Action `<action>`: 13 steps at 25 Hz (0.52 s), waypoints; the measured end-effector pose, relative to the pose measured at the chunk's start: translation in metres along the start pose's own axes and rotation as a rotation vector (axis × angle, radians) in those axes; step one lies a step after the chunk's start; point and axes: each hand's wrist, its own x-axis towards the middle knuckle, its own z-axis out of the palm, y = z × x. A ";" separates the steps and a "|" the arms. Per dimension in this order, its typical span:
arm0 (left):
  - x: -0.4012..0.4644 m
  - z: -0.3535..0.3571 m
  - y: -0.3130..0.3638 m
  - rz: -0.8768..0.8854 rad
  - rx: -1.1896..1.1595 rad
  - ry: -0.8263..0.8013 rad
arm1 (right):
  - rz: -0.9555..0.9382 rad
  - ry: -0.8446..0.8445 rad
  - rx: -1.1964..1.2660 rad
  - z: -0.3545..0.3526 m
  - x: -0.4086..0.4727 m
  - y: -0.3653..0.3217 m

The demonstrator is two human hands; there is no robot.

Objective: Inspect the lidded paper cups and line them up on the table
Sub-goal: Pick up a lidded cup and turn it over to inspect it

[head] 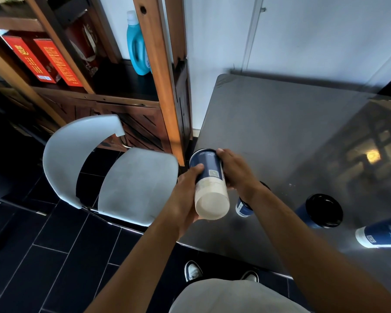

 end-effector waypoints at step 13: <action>-0.004 -0.002 -0.002 -0.068 0.059 -0.019 | -0.042 0.048 -0.038 -0.005 0.000 0.001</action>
